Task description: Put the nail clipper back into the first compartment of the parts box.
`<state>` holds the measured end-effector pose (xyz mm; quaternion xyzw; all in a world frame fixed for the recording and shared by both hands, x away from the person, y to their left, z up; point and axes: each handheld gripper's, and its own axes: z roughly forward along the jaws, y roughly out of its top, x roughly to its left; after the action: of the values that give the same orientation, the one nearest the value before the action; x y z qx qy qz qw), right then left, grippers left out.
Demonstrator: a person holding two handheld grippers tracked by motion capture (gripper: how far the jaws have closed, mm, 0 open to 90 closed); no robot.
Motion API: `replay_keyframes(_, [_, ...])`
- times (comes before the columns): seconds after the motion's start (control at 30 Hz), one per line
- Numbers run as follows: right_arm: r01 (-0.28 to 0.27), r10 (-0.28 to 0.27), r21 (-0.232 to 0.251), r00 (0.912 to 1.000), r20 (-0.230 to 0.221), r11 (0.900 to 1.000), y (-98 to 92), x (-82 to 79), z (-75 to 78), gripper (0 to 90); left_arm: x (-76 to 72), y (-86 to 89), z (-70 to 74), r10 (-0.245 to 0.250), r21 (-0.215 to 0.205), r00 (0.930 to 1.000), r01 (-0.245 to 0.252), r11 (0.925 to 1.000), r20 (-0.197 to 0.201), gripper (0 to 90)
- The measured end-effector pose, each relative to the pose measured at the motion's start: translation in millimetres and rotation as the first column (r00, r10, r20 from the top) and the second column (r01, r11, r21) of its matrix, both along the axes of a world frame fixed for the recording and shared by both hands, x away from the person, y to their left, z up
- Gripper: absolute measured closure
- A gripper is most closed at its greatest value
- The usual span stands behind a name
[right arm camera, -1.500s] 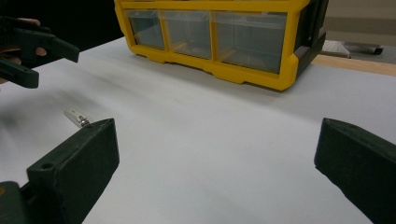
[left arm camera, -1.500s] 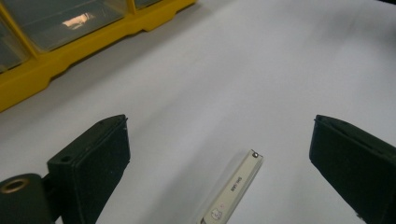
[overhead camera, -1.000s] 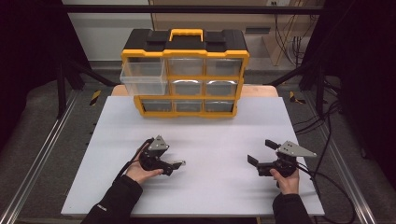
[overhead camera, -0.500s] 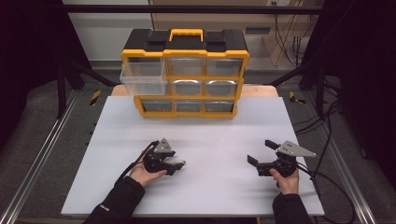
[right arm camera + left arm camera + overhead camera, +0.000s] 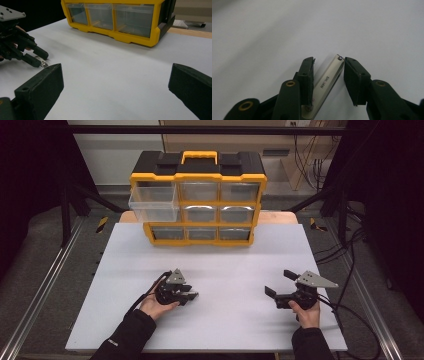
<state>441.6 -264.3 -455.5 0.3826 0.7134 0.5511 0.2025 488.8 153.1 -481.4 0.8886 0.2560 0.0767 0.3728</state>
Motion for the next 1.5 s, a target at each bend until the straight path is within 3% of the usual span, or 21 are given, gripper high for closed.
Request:
replay_keyframes(0.5, [0.001, -0.001, -0.005, 1.0, -0.001, 1.0, 0.1, 0.7, -0.4, 0.6, 1.1, -0.7, 1.4, -0.016, 0.015, 0.9998, 0.016, 0.9998, -0.008, 70.1])
replay_keyframes(0.87, [0.0, 0.0, -0.008, 1.0, -0.004, 1.0, 0.2, 0.9, -0.6, 0.6, 1.4, -1.4, 1.9, 0.001, 0.021, 0.9999, -0.001, 0.9998, -0.011, 75.3])
replay_keyframes(1.5, [-0.003, 0.003, -0.008, 0.9999, -0.011, 1.0, 0.6, 1.0, -1.0, 0.6, 2.4, -1.2, 3.1, 0.021, 0.013, 0.999, -0.021, 0.9997, -0.04, 76.7])
